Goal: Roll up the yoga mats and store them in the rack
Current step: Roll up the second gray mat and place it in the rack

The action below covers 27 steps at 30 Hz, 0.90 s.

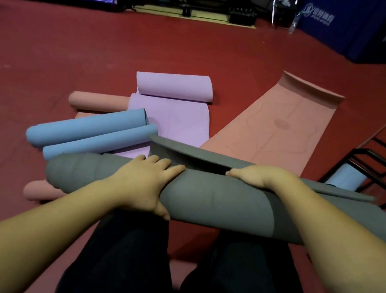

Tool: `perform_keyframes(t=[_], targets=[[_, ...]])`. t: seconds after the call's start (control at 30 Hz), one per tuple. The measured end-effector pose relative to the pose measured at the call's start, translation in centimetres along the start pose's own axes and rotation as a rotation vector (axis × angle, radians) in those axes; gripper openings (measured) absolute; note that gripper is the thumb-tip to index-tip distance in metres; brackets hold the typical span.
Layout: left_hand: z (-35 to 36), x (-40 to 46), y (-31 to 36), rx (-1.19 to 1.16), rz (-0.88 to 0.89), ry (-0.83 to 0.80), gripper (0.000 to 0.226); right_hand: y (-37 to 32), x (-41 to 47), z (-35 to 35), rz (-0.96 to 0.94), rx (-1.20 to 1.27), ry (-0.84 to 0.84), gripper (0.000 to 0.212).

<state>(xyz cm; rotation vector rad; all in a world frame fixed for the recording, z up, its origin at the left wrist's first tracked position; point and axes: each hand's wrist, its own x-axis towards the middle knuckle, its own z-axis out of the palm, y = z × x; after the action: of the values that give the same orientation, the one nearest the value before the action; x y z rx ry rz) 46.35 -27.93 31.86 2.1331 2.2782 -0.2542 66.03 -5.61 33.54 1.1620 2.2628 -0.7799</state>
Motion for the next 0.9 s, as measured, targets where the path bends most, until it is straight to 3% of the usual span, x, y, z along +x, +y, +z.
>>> perform_keyframes(t=[0.1, 0.23, 0.37, 0.57, 0.77, 0.9], targets=[[-0.5, -0.7, 0.2, -0.034, 0.026, -0.06, 0.117, 0.2, -0.4, 0.8, -0.009, -0.004, -0.013, 0.054], [-0.9, 0.9, -0.6, -0.146, 0.015, -0.17, 0.119, 0.5, 0.0, 1.1, -0.081, -0.122, 0.259, 0.05], [-1.3, 1.8, -0.7, -0.184, 0.024, -0.214, 0.118, 1.4, 0.4, 1.5, -0.055, -0.137, 0.428, 0.044], [-0.6, 1.9, -1.3, -0.118, 0.09, -0.058, 0.114, 1.7, 0.7, 1.6, 0.02, -0.152, 0.63, 0.04], [0.1, 2.1, -2.0, -0.235, 0.104, 0.104, 0.081, 1.7, 1.5, -0.3, 0.22, -0.229, 0.706, 0.037], [1.2, 1.6, -2.2, -0.177, 0.054, 0.106, 0.086, 2.5, 2.7, -1.5, 0.036, -0.232, 0.857, 0.038]])
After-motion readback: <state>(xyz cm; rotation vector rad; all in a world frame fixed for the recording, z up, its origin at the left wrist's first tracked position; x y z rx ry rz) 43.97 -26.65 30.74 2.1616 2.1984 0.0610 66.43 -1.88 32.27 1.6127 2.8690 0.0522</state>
